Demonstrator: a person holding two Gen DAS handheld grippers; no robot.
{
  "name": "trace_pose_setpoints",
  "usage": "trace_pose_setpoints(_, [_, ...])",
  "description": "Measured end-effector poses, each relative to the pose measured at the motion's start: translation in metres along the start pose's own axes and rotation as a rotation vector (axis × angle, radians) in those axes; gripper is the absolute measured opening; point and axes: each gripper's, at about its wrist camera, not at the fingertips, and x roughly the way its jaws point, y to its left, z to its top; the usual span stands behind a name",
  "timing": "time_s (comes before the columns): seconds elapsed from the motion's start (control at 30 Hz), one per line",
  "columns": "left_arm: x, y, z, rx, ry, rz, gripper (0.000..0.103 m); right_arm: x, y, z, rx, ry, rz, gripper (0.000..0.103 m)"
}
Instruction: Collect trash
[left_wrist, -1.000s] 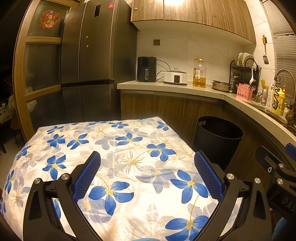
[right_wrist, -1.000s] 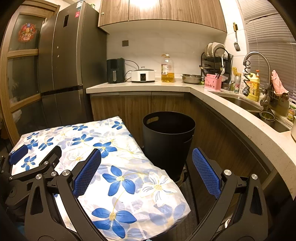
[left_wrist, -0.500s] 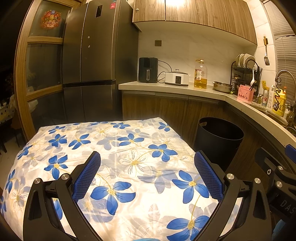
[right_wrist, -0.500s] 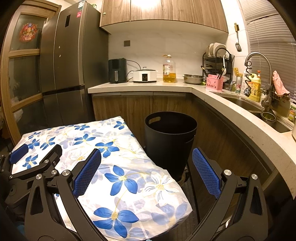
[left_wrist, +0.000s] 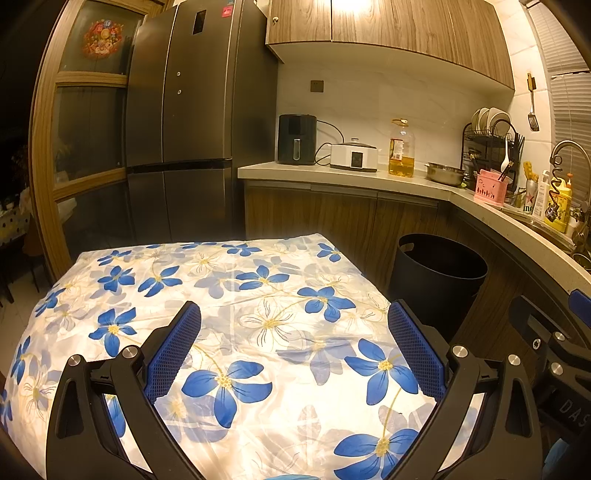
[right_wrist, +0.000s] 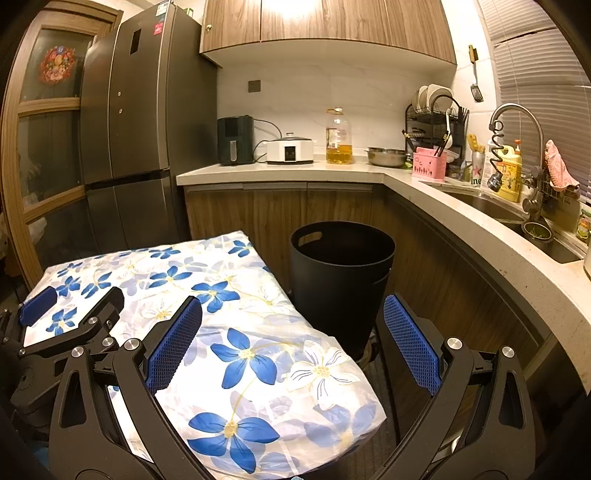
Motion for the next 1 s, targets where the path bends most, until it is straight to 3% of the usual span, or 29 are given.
trace_pose_setpoints(0.43, [-0.0009,0.0009,0.0005,0.0,-0.004,0.002,0.097,0.0001,-0.0016,0.001,0.002,0.0,0.0,0.098])
trace_pose_setpoints(0.7, [-0.0007,-0.0008,0.001,0.017,-0.007,0.021,0.074,-0.0003,-0.0026,0.0016,0.004,0.0,-0.003,0.098])
trace_pose_setpoints(0.9, [-0.0017,-0.0046,0.0015,0.03,-0.01,0.018,0.074,-0.0008,-0.0045,0.0038,0.009,-0.004,-0.006,0.098])
trace_pose_setpoints(1.0, [-0.0021,-0.0054,0.0009,0.033,-0.01,0.027,0.08,-0.0006,-0.0049,0.0046,0.01,-0.007,-0.01,0.098])
